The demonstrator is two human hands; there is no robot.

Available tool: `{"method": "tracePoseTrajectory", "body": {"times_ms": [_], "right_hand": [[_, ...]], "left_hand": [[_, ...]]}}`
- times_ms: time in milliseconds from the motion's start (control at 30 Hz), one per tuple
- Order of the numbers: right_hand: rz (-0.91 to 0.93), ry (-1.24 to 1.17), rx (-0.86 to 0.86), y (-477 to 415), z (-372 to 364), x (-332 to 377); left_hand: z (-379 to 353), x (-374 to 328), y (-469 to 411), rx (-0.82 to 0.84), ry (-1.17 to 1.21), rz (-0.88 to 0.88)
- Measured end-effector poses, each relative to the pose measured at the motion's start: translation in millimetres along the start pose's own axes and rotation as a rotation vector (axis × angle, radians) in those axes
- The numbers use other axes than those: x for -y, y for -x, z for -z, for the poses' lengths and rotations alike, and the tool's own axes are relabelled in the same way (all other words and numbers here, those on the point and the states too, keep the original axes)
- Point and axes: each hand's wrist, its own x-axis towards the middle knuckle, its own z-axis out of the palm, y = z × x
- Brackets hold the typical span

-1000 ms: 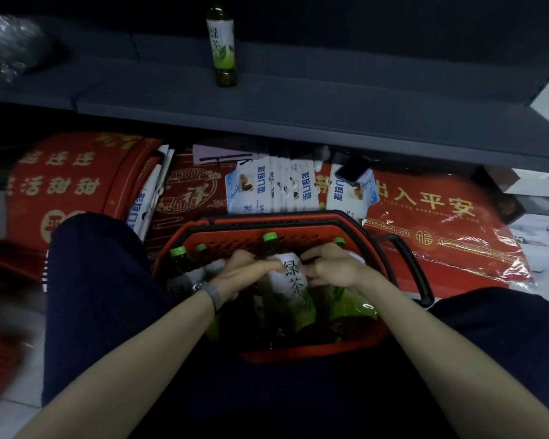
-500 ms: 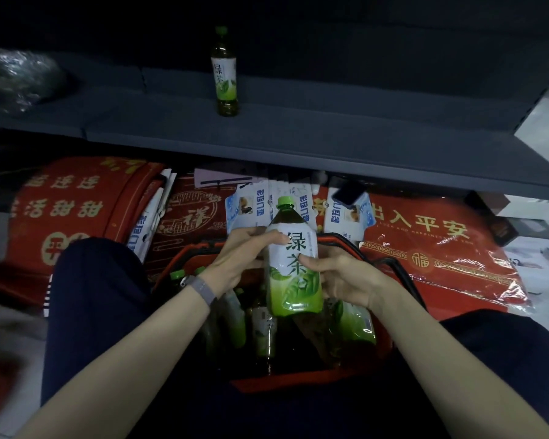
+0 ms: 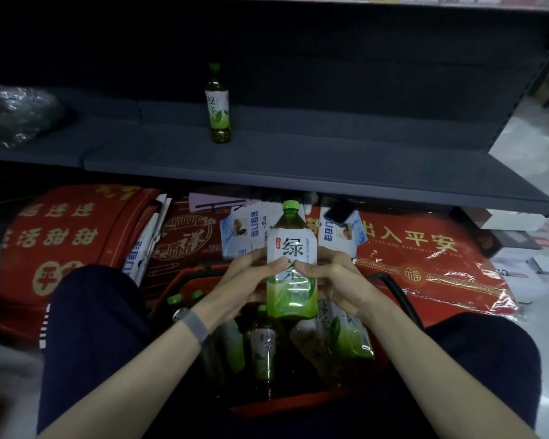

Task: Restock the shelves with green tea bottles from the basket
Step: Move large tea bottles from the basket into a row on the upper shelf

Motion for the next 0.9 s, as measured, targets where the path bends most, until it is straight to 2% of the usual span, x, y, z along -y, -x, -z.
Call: {"method": "tracePoseTrajectory", "body": {"times_ms": [333, 633, 900], "right_hand": [[0.114, -0.047, -0.072, 5.4, -1.5, 67.5], [0.355, 0.067, -0.092, 8.1, -2.8, 207.7], [0.625, 0.198, -0.049, 17.0, -4.2, 332.6]], "left_hand": [[-7.6, -82.2, -14.1, -0.032, -0.156, -0.148], [-17.2, -218.1, -26.2, 0.059, -0.196, -0.403], [-27.4, -340.0, -32.5, 0.094, -0.246, -0.707]]}}
